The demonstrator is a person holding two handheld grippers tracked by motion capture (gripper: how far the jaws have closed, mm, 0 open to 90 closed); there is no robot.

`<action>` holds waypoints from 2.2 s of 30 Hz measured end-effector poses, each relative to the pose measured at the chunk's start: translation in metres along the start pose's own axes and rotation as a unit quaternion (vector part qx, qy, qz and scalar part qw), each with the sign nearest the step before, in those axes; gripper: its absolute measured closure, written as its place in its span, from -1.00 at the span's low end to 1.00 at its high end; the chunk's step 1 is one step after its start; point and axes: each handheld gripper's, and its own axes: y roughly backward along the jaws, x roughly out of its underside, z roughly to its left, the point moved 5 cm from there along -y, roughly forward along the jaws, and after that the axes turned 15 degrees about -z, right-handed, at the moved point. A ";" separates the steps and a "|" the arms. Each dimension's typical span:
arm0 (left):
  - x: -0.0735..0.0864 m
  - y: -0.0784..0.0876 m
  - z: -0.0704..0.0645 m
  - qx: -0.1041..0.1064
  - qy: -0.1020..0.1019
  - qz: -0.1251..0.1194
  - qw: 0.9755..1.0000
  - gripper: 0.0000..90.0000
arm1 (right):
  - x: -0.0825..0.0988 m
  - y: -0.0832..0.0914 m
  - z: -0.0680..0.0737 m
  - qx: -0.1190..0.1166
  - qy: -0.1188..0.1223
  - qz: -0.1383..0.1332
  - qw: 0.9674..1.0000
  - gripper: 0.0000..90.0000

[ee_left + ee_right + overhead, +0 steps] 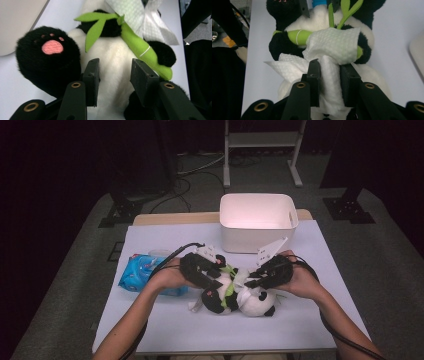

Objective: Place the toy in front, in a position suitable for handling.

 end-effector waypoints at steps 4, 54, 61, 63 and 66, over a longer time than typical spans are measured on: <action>0.002 -0.006 -0.004 0.004 0.003 0.000 1.000 0.34 | 0.004 0.006 -0.001 0.001 -0.006 -0.001 1.000 0.63; 0.004 -0.011 -0.016 -0.003 -0.023 0.025 0.999 0.35 | 0.010 0.036 0.003 0.020 -0.006 -0.015 1.000 0.53; 0.005 -0.010 -0.017 0.002 -0.026 0.024 0.999 0.35 | -0.009 0.010 0.007 0.005 0.016 -0.027 1.000 0.30; 0.005 -0.010 -0.017 0.001 -0.027 0.026 0.999 0.35 | -0.013 -0.001 0.008 0.002 0.021 -0.022 1.000 0.23; 0.005 -0.010 -0.018 0.001 -0.028 0.026 0.999 0.35 | -0.015 -0.008 0.009 0.002 0.026 -0.018 0.999 0.27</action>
